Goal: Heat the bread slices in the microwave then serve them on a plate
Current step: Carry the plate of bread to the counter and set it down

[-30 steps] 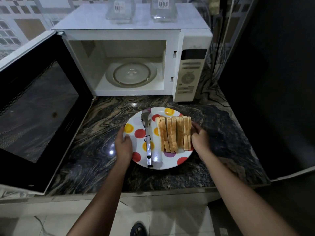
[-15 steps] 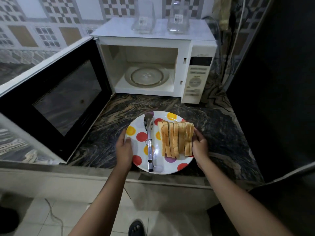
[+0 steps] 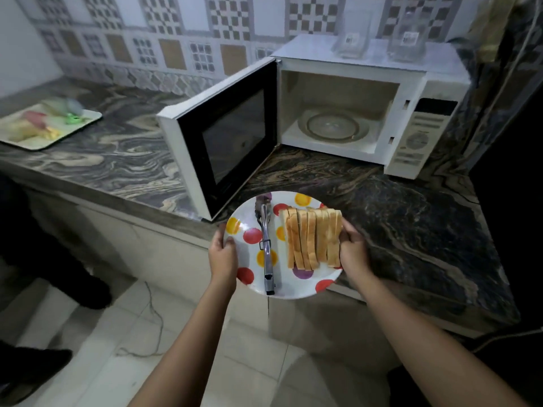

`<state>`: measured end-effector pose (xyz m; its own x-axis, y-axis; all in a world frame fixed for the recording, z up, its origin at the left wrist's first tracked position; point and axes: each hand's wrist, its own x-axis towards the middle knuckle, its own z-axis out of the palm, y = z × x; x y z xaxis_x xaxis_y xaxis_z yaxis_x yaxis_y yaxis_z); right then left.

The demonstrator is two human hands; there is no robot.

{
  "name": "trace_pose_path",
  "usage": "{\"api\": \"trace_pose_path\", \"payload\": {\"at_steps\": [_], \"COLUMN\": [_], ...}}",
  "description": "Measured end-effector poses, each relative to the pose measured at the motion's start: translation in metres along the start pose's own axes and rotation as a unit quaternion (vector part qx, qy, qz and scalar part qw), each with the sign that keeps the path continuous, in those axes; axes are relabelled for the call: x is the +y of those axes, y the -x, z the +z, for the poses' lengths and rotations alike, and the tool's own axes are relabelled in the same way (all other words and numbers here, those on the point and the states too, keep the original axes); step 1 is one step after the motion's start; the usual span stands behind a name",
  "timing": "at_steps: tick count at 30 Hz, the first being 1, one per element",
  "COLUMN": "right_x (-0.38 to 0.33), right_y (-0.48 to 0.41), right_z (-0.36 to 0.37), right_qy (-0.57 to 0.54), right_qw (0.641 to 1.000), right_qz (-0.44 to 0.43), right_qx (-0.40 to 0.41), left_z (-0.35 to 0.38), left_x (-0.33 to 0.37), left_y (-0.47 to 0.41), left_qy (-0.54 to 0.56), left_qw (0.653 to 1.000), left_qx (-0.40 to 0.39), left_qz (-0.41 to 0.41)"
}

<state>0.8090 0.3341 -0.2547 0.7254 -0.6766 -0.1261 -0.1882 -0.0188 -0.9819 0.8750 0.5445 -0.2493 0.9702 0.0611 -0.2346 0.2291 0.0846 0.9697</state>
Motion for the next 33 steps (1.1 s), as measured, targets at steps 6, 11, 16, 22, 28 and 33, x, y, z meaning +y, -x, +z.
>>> {"api": "trace_pose_path", "payload": {"at_steps": [6, 11, 16, 22, 28, 33], "right_x": [-0.001, 0.005, 0.010, 0.014, -0.002, -0.018], "right_y": [0.052, 0.097, 0.143, 0.174, 0.173, 0.139], "right_z": [0.062, 0.119, 0.174, 0.236, 0.288, 0.332], "right_qy": [-0.012, -0.003, 0.021, -0.013, -0.033, -0.042], "right_qw": [0.999, 0.998, 0.997, 0.998, 0.998, 0.998], "right_qz": [0.027, 0.034, 0.013, 0.005, 0.030, 0.030], "right_qx": [-0.030, -0.058, -0.072, -0.061, -0.048, -0.040], "left_z": [-0.084, -0.162, -0.233, -0.299, -0.329, -0.332], "left_x": [0.003, 0.004, 0.015, 0.022, 0.039, 0.056], "left_y": [0.008, 0.005, 0.001, -0.023, -0.059, -0.107], "left_qy": [0.017, 0.023, 0.019, 0.007, 0.034, 0.030], "left_qw": [0.999, 0.997, 0.997, 0.997, 0.996, 0.996], "left_qx": [0.047, 0.066, 0.073, 0.072, 0.081, 0.086], "left_qz": [0.002, -0.016, -0.004, -0.020, -0.011, 0.007]}}
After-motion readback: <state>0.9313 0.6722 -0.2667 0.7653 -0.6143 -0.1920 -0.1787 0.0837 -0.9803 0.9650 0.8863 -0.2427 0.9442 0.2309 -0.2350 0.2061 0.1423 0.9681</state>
